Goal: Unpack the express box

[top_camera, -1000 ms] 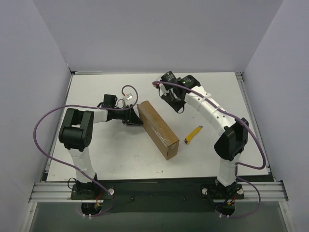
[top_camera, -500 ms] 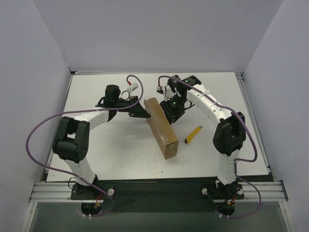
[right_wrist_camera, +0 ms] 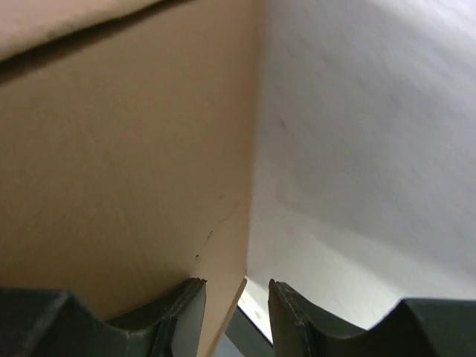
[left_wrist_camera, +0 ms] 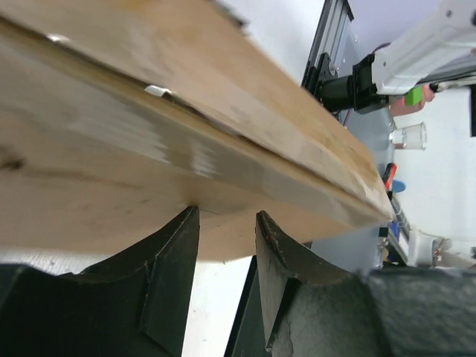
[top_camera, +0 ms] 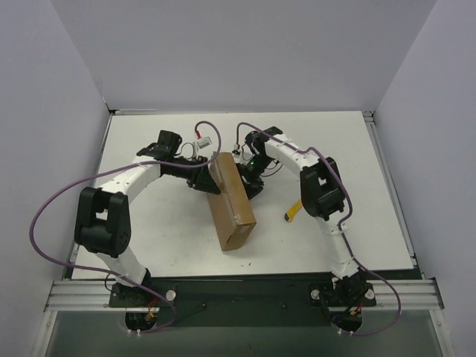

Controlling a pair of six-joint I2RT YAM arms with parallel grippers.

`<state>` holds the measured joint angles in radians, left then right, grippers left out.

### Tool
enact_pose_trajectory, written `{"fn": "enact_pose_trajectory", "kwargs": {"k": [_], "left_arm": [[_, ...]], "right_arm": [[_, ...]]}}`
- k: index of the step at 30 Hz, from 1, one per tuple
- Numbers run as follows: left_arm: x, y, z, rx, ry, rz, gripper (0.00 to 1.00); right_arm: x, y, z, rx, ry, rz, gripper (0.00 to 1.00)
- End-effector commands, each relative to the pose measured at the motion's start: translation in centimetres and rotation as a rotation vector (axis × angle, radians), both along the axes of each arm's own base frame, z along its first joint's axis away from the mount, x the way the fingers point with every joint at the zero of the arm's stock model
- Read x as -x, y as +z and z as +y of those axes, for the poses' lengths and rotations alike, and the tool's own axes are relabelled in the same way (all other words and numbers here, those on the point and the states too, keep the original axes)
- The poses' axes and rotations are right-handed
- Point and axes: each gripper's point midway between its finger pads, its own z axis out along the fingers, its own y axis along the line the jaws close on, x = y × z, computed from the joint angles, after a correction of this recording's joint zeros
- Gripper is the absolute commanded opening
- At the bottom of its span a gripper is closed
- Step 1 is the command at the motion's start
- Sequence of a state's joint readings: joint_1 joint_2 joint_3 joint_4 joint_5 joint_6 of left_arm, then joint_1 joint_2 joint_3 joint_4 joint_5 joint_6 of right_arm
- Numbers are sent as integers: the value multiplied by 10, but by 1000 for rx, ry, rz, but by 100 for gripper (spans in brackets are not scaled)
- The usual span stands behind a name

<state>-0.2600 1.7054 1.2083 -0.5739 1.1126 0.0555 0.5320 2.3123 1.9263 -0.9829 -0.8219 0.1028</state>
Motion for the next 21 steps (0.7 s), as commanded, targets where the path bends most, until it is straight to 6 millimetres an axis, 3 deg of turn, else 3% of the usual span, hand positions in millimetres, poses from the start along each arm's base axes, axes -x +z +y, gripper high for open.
{"fn": "enact_pose_trajectory", "kwargs": {"k": [1,3,4,6,7,10,13,14,18,21], "left_arm": [[24,34,0,31,-83,-126,47],[27,41,-7,29,-107,-151,47],[27,41,-9,25,-112,-151,47],[23,39,-15,11,-120,-154,48],[24,36,-20,6,-133,-156,48],[15,25,-26,-24,-135,-157,48],[8,14,-24,-79,-123,-164,48],[7,10,-22,-92,-125,-164,48],[7,1,-20,-126,-121,-157,48],[8,3,-30,-107,-155,-157,48]], "right_arm": [[3,24,60,-169,-14,61,41],[-19,18,45,-113,-24,-41,45],[-42,10,26,1,-44,-157,47],[-71,15,-14,127,-72,-293,54],[-102,17,-63,285,-112,-419,55],[-144,33,-151,493,-227,-543,57],[-154,52,-186,465,-328,-544,56],[-147,56,-171,340,-333,-491,53],[-127,79,-146,109,-329,-419,50],[-123,89,-138,39,-291,-431,50]]}}
